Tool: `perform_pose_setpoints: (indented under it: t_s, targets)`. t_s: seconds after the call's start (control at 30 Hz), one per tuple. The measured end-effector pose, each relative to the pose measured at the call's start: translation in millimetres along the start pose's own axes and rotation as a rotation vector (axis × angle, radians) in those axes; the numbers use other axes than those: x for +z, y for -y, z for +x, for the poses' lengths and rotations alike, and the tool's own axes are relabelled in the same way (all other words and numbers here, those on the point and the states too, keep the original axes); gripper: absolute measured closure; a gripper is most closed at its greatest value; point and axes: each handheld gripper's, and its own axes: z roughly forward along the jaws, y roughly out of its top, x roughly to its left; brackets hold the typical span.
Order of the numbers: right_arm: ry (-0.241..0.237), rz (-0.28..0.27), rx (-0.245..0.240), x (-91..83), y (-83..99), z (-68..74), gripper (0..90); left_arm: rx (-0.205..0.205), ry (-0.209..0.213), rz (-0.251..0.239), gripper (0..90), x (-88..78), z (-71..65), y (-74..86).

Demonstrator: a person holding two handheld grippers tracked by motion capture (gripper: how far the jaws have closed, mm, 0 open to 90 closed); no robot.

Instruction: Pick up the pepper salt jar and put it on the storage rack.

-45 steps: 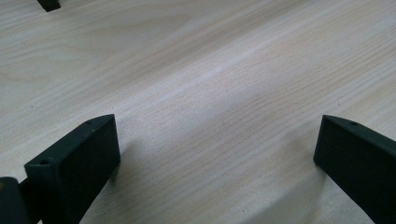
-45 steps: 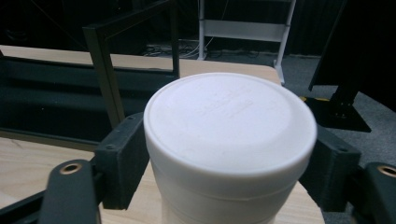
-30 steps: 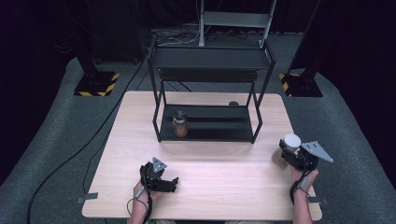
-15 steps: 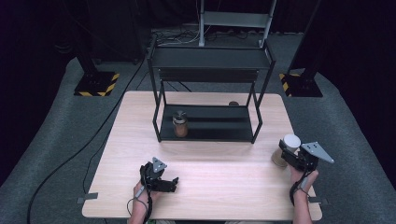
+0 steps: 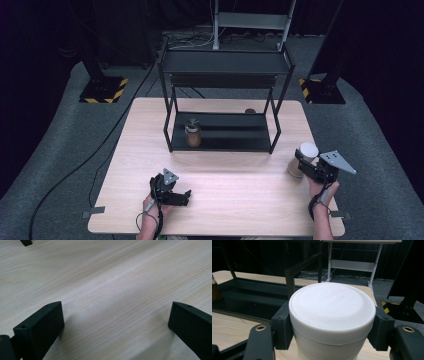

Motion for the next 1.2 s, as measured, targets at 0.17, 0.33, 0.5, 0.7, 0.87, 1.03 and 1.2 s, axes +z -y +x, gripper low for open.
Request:
perform_pose_setpoints:
  t_s: [0.17,0.33,0.5,0.7,0.87,1.03,1.2]
  targets:
    - [-0.021,0.003,-0.01,2.5,-2.3,3.6,33.0,0.0,0.0,0.0,0.0,0.0,0.0,0.0]
    - [-0.039,0.0,-0.01,5.6,-4.1,6.0,33.0,0.0,0.0,0.0,0.0,0.0,0.0,0.0]
    - [-0.06,0.003,-0.016,9.5,-7.0,9.5,33.0,0.0,0.0,0.0,0.0,0.0,0.0,0.0]
    - [-0.076,0.005,-0.023,13.5,-9.9,13.3,33.0,0.0,0.0,0.0,0.0,0.0,0.0,0.0]
    - [-0.091,0.004,-0.028,16.4,-11.9,15.7,33.0,0.0,0.0,0.0,0.0,0.0,0.0,0.0]
    - [-0.102,0.006,-0.029,19.4,-13.8,18.1,33.0,0.0,0.0,0.0,0.0,0.0,0.0,0.0]
    - [-0.113,0.008,-0.03,22.2,-15.1,20.2,33.0,0.0,0.0,0.0,0.0,0.0,0.0,0.0]
